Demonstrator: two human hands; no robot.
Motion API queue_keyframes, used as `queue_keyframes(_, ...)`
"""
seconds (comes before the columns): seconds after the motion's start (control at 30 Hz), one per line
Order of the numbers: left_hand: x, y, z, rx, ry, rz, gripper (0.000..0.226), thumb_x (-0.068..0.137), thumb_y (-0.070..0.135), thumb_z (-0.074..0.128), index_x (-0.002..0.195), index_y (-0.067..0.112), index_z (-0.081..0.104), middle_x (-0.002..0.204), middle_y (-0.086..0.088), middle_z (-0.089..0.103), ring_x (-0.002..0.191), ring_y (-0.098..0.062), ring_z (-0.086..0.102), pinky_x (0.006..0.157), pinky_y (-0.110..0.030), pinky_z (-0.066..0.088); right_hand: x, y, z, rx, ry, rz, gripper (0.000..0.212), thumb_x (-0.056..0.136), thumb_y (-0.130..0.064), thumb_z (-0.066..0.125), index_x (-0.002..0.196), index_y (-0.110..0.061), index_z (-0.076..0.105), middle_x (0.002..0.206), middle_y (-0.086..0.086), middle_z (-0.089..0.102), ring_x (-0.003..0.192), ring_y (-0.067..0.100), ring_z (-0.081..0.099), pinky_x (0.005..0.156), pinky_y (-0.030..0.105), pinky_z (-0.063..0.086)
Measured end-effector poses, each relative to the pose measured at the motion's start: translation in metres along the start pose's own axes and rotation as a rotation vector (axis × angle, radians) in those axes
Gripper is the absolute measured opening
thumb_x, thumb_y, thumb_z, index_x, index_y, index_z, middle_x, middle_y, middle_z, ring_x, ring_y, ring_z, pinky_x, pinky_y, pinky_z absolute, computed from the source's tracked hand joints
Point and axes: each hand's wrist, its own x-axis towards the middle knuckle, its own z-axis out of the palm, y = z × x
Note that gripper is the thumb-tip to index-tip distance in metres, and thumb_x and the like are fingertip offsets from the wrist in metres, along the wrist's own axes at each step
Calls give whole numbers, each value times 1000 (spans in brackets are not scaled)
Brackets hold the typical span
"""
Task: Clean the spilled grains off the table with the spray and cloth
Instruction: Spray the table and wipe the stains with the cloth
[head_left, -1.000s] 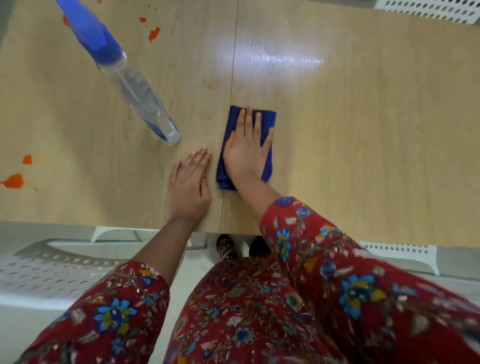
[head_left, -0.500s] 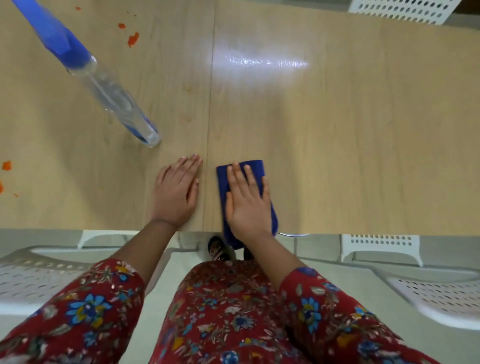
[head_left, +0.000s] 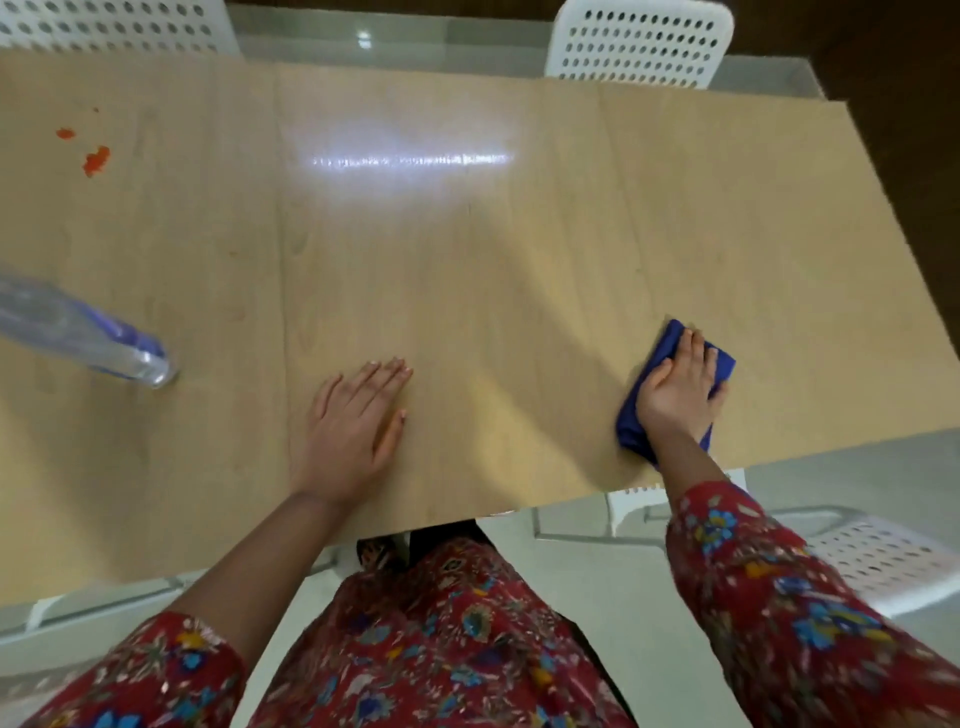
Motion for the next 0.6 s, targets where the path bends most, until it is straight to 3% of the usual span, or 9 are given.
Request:
queue_keyframes(0.1,22,-1,1,21,-25,-3,51,97,37,32,142,20,47,146,4,47,135,-16,42,113,-38,21,25,-73,9,45,-16,-61,58,100,-25,28,156,-21,13,163,-6,13,150,16,6,120,49,5)
queue_keyframes(0.2,45,-16,-3,39,-14,-45,51,97,38,31,142,19,47,146,2,48,135,-18,43,111,-42,26,-25,-137,27,18,-76,-483,59,98,-26,32,155,-22,17,162,-7,18,150,15,10,120,48,8)
queue_keyframes(0.27,56,-33,-9,56,6,-102,51,95,37,32,141,18,48,144,1,50,134,-19,44,109,-43,28,-66,-123,31,-11,-132,-745,57,98,-30,31,154,-25,22,160,-9,24,149,13,13,120,47,12)
queue_keyframes(0.3,61,-42,-13,60,19,-130,51,95,37,33,140,18,48,144,0,50,134,-20,44,109,-43,28,-64,-107,27,3,-142,-792,57,97,-31,32,153,-26,26,159,-9,27,149,12,16,120,47,15)
queue_keyframes(0.37,74,-61,-18,77,10,-153,52,94,36,33,141,18,47,145,-1,49,135,-21,43,109,-43,27,-20,-83,21,-8,-112,-681,57,97,-29,33,153,-28,26,159,-10,26,148,12,18,119,48,19)
queue_keyframes(0.47,87,-83,-27,99,32,-192,53,94,36,33,142,18,46,146,-2,47,135,-22,42,109,-43,27,66,-90,9,-50,-44,-250,56,101,-28,26,156,-25,14,162,-8,14,150,14,9,120,48,11)
queue_keyframes(0.5,93,-90,-28,99,47,-209,53,94,36,33,142,18,46,147,-2,47,136,-22,41,109,-43,27,87,-109,8,-31,-32,-181,56,102,-29,23,156,-25,11,163,-7,12,150,15,6,120,49,8)
queue_keyframes(0.6,109,-107,-32,107,73,-247,53,94,35,33,143,17,45,147,-3,46,137,-23,40,110,-43,27,105,-190,23,1,-29,-293,56,101,-28,25,156,-23,11,163,-7,11,150,16,6,120,48,5)
